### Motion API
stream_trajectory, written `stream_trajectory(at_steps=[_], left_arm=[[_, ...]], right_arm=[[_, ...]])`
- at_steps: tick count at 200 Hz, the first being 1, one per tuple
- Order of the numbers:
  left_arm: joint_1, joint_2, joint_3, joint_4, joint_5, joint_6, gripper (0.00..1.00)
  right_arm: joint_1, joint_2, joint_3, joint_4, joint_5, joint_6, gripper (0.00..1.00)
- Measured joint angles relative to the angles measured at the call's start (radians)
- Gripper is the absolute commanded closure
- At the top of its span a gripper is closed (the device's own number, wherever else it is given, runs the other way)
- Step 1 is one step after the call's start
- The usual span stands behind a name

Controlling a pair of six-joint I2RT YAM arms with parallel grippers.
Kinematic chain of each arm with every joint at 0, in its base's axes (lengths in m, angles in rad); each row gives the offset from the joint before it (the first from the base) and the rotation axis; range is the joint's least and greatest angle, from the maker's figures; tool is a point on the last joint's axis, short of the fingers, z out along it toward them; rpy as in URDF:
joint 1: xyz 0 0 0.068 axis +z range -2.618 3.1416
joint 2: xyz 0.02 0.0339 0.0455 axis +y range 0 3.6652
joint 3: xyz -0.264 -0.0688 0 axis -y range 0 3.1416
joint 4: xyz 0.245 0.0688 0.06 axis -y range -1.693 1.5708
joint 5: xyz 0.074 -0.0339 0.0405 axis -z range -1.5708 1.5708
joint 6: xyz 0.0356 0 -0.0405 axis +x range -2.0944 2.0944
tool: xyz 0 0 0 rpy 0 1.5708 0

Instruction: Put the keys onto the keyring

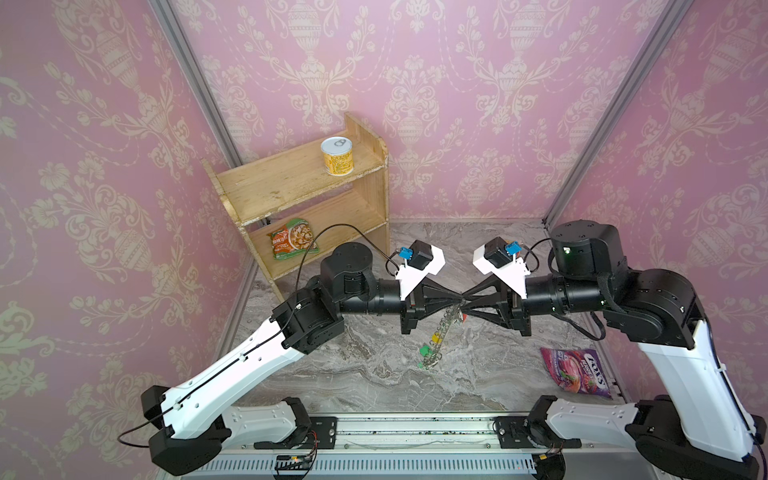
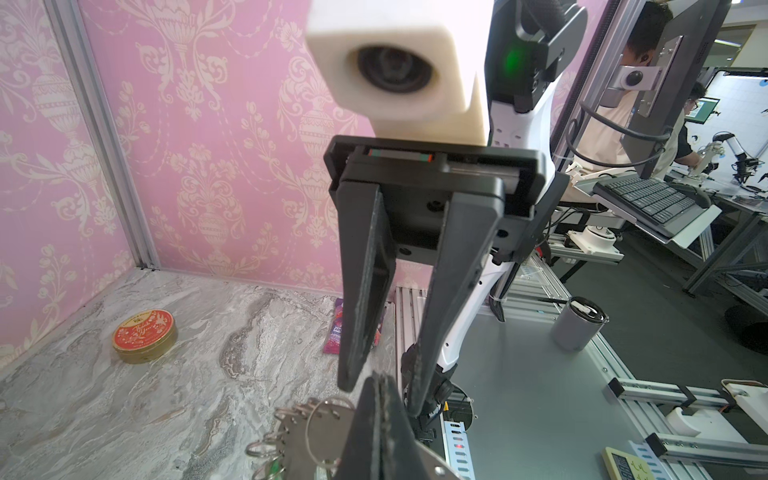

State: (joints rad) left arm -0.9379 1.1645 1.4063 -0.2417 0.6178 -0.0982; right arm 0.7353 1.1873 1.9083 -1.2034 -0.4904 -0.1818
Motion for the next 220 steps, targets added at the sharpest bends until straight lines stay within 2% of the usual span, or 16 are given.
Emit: stream_trajectory(at_steps=[56, 122, 196, 220], left_arm=[[0.0, -0.053, -0.066, 0.175, -0.021, -0.031, 1.0], [0.0, -0.053, -0.087, 0.285, -0.021, -0.065, 1.0], [0.0, -0.051, -0.104, 0.352, -0.013, -0.103, 1.0], [0.0, -0.05, -0.109, 0.378, -0.008, -0.121, 1.0]], right_arm=[[0.0, -0.098, -0.1, 0.107, 0.003, 0.048, 0.67], [0.0, -0.102, -0.137, 0.212, -0.042, 0.086, 0.72], [-0.001, -0.094, -0.157, 0.293, -0.082, 0.127, 1.0], [-0.005, -0.097, -0.172, 0.329, -0.088, 0.136, 1.0]])
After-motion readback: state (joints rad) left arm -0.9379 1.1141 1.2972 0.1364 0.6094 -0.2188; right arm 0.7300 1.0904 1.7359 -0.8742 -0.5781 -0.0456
